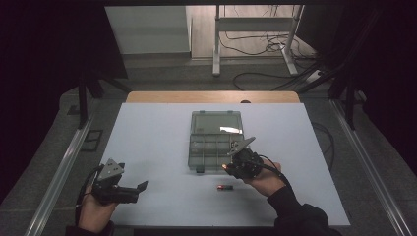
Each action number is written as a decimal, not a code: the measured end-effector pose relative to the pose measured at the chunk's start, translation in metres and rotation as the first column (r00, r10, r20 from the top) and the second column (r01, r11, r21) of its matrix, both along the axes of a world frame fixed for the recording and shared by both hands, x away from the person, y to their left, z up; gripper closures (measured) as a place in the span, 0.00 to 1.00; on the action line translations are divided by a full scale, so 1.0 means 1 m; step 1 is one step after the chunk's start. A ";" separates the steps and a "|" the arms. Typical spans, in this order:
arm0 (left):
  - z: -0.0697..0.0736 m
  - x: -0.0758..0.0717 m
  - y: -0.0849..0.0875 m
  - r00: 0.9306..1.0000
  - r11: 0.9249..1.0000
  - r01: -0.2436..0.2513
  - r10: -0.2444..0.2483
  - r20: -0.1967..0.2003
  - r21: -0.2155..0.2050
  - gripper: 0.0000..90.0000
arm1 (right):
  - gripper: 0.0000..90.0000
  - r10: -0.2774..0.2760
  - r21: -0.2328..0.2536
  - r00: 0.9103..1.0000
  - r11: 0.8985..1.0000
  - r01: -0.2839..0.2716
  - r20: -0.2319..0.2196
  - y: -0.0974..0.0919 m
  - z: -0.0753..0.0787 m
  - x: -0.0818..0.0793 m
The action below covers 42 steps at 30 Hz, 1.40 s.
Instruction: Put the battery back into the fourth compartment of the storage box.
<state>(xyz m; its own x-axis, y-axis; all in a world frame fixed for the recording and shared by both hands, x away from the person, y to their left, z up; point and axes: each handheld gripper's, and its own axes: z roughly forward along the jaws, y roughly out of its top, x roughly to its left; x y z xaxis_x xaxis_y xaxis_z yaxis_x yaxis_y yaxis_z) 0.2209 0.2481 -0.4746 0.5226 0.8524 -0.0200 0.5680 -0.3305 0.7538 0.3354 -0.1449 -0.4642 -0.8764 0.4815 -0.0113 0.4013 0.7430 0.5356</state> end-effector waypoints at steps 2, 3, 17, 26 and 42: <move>0.000 0.000 0.000 1.000 1.000 0.000 0.000 -0.001 0.000 0.00 | 0.85 -0.014 0.006 1.000 1.000 0.014 0.003 -0.002 0.002 0.001; 0.000 0.000 0.000 1.000 1.000 0.000 0.000 -0.001 0.000 0.00 | 0.85 -0.018 0.011 1.000 1.000 0.018 0.007 -0.003 0.002 0.001; 0.000 0.000 0.000 1.000 1.000 -0.001 0.001 -0.001 -0.001 0.00 | 0.85 -0.071 0.038 0.997 0.997 0.069 0.032 -0.012 0.010 0.008; 0.000 0.000 0.000 1.000 1.000 -0.005 0.005 -0.002 -0.001 0.00 | 0.85 -0.130 0.064 0.991 0.990 0.127 0.044 -0.020 0.015 0.017; 0.000 0.000 0.001 1.000 1.000 -0.011 0.011 0.000 -0.001 0.00 | 0.85 -0.188 0.074 0.981 0.980 0.184 0.052 -0.025 0.017 0.033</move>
